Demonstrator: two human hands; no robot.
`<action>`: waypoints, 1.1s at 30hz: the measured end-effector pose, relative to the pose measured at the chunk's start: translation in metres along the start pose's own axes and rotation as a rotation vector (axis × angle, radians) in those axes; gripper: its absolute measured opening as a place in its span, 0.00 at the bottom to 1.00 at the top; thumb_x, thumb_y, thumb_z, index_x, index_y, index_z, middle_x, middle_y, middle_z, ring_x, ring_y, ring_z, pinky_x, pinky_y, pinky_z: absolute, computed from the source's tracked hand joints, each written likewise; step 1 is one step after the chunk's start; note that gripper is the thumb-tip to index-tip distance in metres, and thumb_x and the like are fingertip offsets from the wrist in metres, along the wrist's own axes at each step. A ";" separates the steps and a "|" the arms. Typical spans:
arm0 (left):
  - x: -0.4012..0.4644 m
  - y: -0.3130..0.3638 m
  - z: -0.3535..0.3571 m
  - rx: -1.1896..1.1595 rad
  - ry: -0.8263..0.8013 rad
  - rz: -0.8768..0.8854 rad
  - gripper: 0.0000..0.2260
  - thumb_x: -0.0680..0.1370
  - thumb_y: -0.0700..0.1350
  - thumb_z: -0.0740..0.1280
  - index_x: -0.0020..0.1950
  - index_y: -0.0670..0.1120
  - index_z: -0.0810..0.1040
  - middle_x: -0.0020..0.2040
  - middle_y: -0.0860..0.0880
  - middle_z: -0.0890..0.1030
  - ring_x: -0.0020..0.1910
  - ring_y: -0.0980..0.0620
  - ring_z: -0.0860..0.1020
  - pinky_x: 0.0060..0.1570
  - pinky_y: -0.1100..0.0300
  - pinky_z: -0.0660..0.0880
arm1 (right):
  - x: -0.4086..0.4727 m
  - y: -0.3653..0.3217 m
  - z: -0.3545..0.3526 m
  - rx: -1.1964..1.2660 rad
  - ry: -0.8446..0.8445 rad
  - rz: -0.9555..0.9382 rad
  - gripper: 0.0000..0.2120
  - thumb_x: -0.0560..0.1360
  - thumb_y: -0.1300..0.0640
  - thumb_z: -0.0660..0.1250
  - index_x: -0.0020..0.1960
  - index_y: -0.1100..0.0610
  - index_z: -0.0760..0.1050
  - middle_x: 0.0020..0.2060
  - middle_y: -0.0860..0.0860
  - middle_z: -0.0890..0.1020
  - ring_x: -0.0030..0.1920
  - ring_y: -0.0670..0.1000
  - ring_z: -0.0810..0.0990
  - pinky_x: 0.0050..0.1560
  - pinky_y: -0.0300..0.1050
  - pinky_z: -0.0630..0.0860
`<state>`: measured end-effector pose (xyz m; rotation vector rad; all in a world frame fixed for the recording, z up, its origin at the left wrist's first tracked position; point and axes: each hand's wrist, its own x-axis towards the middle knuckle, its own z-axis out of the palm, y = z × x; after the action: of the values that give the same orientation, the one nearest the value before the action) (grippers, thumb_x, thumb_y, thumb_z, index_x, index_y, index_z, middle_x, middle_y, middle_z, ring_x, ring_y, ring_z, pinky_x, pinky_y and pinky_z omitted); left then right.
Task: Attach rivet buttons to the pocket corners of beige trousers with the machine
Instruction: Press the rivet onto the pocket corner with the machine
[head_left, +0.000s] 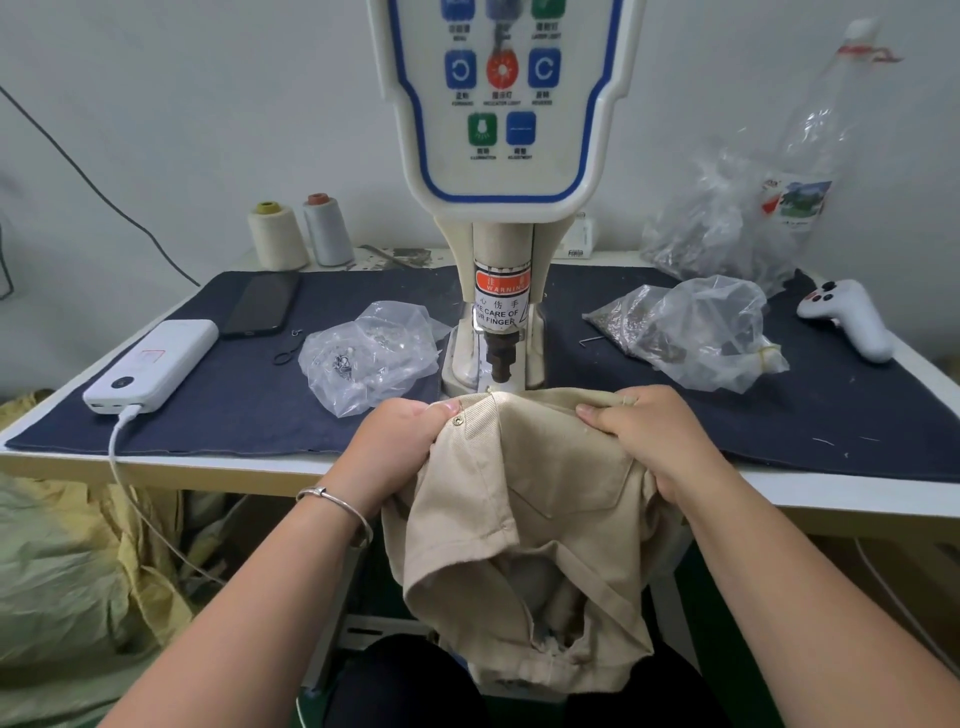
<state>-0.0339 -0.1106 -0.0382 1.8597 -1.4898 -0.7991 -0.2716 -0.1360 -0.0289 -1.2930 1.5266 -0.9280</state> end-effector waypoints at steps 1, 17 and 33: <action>-0.001 0.000 -0.001 -0.021 -0.003 0.001 0.22 0.81 0.53 0.64 0.34 0.39 0.71 0.32 0.45 0.69 0.32 0.51 0.66 0.32 0.57 0.62 | 0.000 0.000 0.000 0.002 -0.005 0.002 0.10 0.71 0.58 0.75 0.40 0.57 0.74 0.35 0.57 0.71 0.36 0.53 0.70 0.37 0.44 0.64; -0.008 0.004 -0.003 -0.125 -0.012 -0.002 0.18 0.81 0.51 0.65 0.33 0.45 0.71 0.32 0.48 0.71 0.34 0.52 0.66 0.35 0.56 0.63 | -0.003 -0.003 -0.006 0.020 -0.024 0.031 0.06 0.73 0.58 0.72 0.42 0.59 0.76 0.36 0.58 0.74 0.38 0.54 0.73 0.40 0.46 0.65; -0.006 0.001 -0.004 -0.082 -0.049 0.030 0.18 0.82 0.49 0.61 0.38 0.38 0.73 0.37 0.45 0.72 0.38 0.51 0.68 0.39 0.55 0.64 | -0.001 -0.001 -0.007 0.048 -0.013 0.017 0.07 0.72 0.59 0.73 0.42 0.57 0.75 0.37 0.56 0.71 0.38 0.53 0.70 0.41 0.45 0.62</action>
<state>-0.0326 -0.1043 -0.0340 1.7656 -1.4889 -0.8840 -0.2779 -0.1351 -0.0261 -1.2480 1.4937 -0.9381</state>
